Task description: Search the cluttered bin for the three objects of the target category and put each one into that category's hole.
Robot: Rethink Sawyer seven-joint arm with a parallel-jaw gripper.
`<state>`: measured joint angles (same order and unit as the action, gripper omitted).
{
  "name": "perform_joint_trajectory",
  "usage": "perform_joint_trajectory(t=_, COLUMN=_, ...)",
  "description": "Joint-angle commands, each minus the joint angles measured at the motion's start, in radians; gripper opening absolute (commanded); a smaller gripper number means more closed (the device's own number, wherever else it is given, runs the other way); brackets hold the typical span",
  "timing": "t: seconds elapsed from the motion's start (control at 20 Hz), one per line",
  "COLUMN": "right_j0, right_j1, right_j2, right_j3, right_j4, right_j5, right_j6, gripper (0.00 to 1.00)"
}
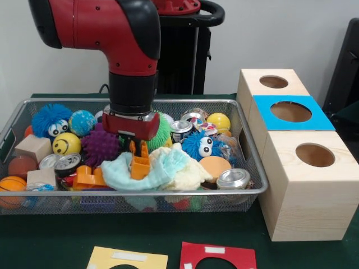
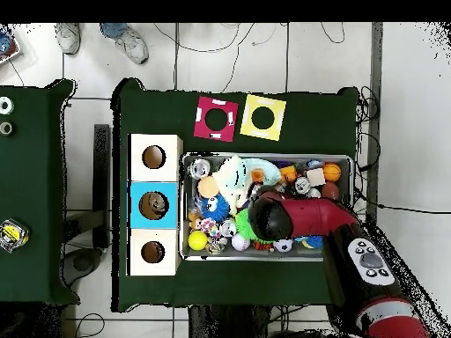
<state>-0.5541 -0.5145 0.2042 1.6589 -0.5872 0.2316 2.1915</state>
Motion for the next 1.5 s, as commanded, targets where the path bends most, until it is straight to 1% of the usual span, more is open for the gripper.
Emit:
perform_joint_trajectory(t=0.05, right_j0=-0.128, right_j1=-0.14, right_j2=0.058, right_j3=0.134, right_j4=-0.023, right_j5=0.096, right_j6=-0.127, gripper=0.0)
perform_joint_trajectory(t=0.1, right_j0=-0.165, right_j1=-0.178, right_j2=0.085, right_j3=0.156, right_j4=-0.01, right_j5=0.134, right_j6=-0.171, gripper=0.0)
perform_joint_trajectory(t=0.2, right_j0=-0.232, right_j1=-0.232, right_j2=0.138, right_j3=0.189, right_j4=0.024, right_j5=0.222, right_j6=-0.251, gripper=0.0)
perform_joint_trajectory(t=0.35, right_j0=-0.288, right_j1=-0.303, right_j2=0.187, right_j3=0.223, right_j4=0.053, right_j5=0.312, right_j6=-0.313, gripper=0.0)
perform_joint_trajectory(t=0.45, right_j0=-0.31, right_j1=-0.347, right_j2=0.21, right_j3=0.24, right_j4=0.07, right_j5=0.366, right_j6=-0.333, gripper=0.0)
perform_joint_trajectory(t=0.6, right_j0=-0.323, right_j1=-0.406, right_j2=0.229, right_j3=0.269, right_j4=0.09, right_j5=0.43, right_j6=-0.327, gripper=0.0)
perform_joint_trajectory(t=0.75, right_j0=-0.327, right_j1=-0.434, right_j2=0.239, right_j3=0.295, right_j4=0.089, right_j5=0.444, right_j6=-0.294, gripper=0.0)
perform_joint_trajectory(t=0.95, right_j0=-0.339, right_j1=-0.423, right_j2=0.251, right_j3=0.313, right_j4=0.061, right_j5=0.415, right_j6=-0.259, gripper=0.0)
perform_joint_trajectory(t=1.05, right_j0=-0.351, right_j1=-0.397, right_j2=0.258, right_j3=0.311, right_j4=0.042, right_j5=0.396, right_j6=-0.258, gripper=0.0)
perform_joint_trajectory(t=1.2, right_j0=-0.348, right_j1=-0.359, right_j2=0.252, right_j3=0.312, right_j4=0.004, right_j5=0.337, right_j6=-0.221, gripper=0.0)
perform_joint_trajectory(t=1.3, right_j0=-0.355, right_j1=-0.334, right_j2=0.259, right_j3=0.3, right_j4=-0.021, right_j5=0.315, right_j6=-0.225, gripper=0.0)
perform_joint_trajectory(t=1.5, right_j0=-0.379, right_j1=-0.26, right_j2=0.276, right_j3=0.263, right_j4=-0.073, right_j5=0.267, right_j6=-0.248, gripper=0.0)
